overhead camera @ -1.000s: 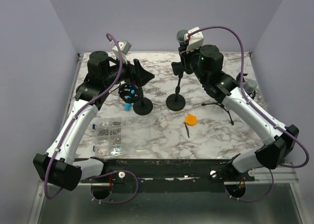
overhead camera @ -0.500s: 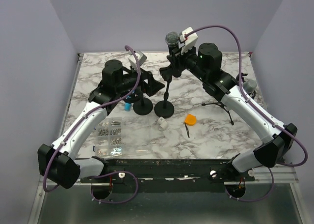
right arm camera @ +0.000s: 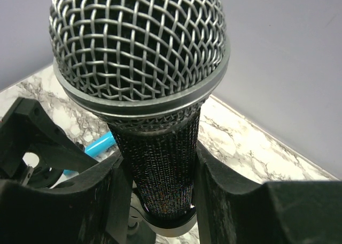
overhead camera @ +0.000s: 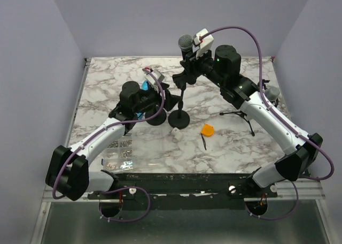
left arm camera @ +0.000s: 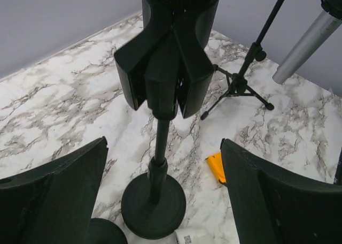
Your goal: Remove the microphone from the stand
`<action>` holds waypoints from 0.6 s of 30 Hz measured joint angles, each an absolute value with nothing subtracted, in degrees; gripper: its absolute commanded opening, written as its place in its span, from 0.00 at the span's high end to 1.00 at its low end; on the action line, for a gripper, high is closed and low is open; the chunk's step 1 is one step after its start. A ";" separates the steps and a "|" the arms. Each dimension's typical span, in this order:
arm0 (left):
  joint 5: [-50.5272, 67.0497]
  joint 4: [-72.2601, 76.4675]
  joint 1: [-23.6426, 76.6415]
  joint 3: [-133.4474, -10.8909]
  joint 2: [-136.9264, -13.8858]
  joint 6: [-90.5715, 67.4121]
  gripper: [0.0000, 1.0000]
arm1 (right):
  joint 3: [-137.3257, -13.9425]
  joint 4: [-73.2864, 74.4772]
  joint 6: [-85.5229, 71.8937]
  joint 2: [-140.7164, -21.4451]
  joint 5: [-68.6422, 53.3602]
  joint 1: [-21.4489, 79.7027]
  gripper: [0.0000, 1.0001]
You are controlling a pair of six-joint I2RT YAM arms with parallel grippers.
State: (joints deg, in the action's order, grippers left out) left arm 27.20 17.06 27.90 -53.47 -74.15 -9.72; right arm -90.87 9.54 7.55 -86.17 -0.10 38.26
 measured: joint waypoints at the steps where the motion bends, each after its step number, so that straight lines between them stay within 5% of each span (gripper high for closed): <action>1: 27.22 21.45 27.90 -50.68 -74.15 -9.96 0.20 | -90.91 9.72 7.57 -86.17 -0.10 38.26 0.92; 18: 26.30 45.04 29.21 -45.65 -76.01 -10.48 0.38 | -91.39 10.52 7.79 -86.15 -0.10 38.26 0.89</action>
State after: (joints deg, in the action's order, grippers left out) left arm 26.30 45.04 29.21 -45.65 -76.01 -10.48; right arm -91.39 10.52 7.79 -86.15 -0.10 38.26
